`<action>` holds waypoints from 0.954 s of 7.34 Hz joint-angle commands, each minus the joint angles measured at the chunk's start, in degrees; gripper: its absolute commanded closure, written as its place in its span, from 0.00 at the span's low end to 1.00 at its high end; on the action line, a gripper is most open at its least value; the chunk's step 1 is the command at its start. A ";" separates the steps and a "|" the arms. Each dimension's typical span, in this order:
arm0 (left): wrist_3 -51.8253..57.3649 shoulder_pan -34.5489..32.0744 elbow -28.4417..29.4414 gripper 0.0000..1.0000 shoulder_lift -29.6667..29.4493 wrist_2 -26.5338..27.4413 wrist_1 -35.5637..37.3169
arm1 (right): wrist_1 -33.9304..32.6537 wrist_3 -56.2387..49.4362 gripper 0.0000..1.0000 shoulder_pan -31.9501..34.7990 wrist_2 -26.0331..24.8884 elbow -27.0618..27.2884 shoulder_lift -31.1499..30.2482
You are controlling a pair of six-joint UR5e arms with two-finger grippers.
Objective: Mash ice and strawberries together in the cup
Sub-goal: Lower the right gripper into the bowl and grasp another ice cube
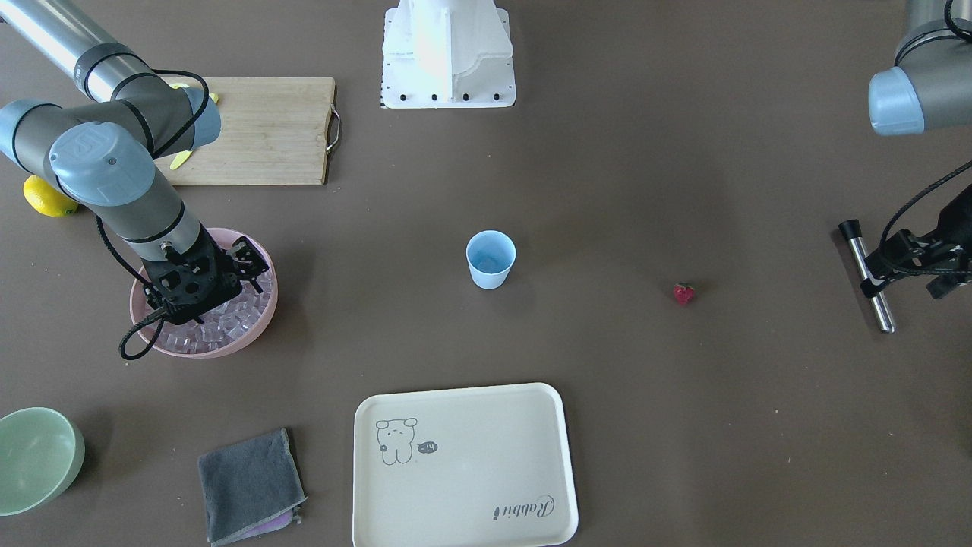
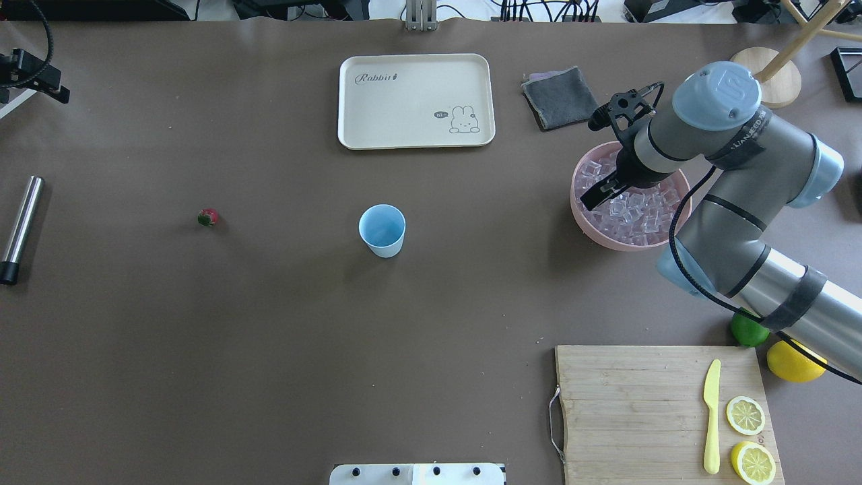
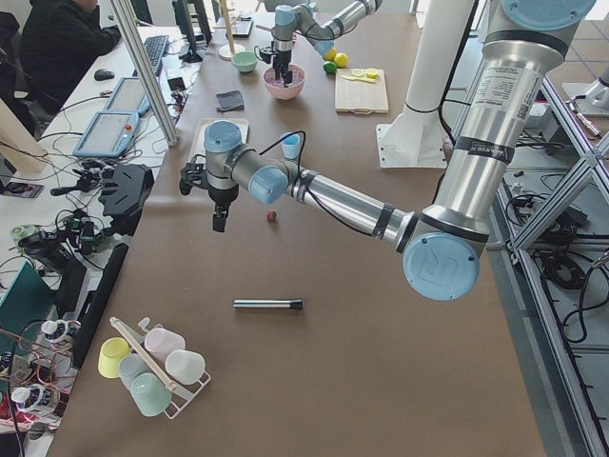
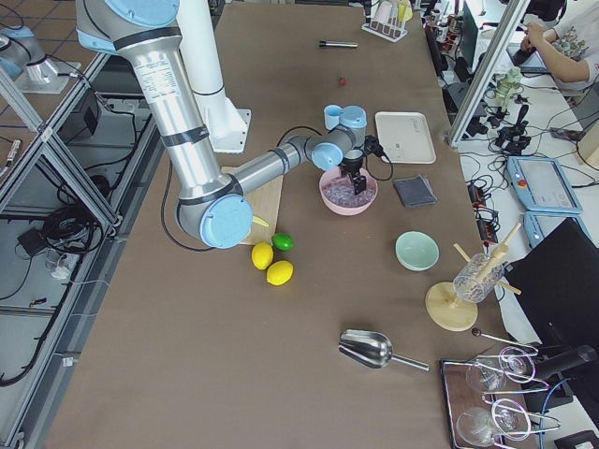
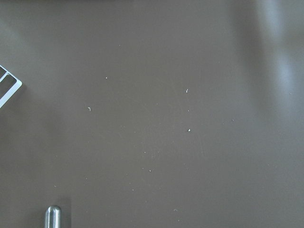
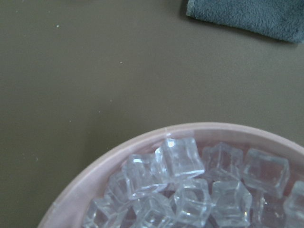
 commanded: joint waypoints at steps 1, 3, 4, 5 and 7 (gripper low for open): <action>0.02 0.04 -0.13 0.02 0.21 0.02 0.00 | -0.40 -0.91 0.07 0.60 0.17 -0.29 -0.43; 0.02 0.04 0.05 0.02 0.48 0.02 0.00 | -0.32 -2.32 0.07 0.69 0.51 0.23 -1.31; 0.02 0.04 0.05 0.02 0.48 0.02 0.00 | -0.32 -2.32 0.07 0.69 0.52 0.23 -1.49; 0.02 0.04 -0.04 0.02 0.48 0.02 -0.09 | -0.41 -2.32 0.07 0.69 0.60 0.76 -1.84; 0.02 0.04 0.13 0.02 0.57 0.02 -0.70 | -0.50 -2.15 0.12 0.70 0.78 1.03 -1.93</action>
